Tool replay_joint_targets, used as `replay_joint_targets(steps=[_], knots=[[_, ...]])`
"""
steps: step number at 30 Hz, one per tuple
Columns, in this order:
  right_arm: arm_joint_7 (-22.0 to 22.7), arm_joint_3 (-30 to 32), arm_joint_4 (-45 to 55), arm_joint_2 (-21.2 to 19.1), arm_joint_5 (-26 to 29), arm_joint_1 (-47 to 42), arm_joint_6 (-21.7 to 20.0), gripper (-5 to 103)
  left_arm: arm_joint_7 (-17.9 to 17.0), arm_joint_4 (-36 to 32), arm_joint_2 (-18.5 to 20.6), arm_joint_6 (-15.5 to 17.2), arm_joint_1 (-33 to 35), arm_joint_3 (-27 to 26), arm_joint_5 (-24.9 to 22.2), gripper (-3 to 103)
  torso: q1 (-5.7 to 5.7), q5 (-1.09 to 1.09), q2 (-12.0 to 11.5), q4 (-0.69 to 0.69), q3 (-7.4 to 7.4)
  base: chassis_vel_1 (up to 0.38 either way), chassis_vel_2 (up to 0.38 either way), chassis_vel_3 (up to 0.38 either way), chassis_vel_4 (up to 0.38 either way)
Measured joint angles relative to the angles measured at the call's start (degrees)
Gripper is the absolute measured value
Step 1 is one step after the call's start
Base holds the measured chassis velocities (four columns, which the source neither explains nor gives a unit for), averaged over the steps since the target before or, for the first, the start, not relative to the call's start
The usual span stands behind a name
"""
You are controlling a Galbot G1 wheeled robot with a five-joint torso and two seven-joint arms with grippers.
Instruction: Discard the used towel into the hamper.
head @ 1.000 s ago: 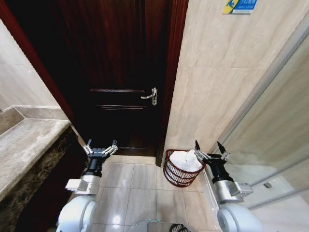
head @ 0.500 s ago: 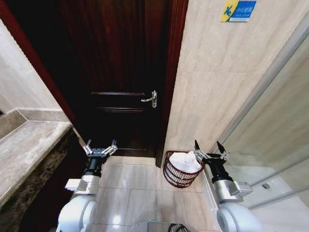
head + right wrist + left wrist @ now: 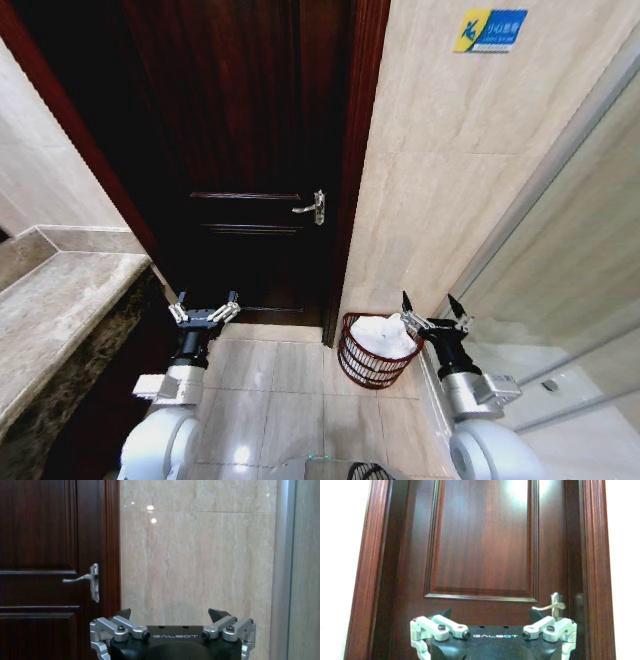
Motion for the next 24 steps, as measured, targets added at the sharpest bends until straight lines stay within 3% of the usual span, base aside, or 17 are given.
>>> replay_joint_targets(steps=[24], knots=[[0.47, -1.28, -1.81, -0.03, -0.82, 2.14, -1.74, 100, -0.06, 3.48, 0.29, 0.23, -2.3, -0.46, -0.71, 100, -0.24, 0.0, -0.49, 0.0, -0.28, 0.053, -0.058, -0.053, 0.056]])
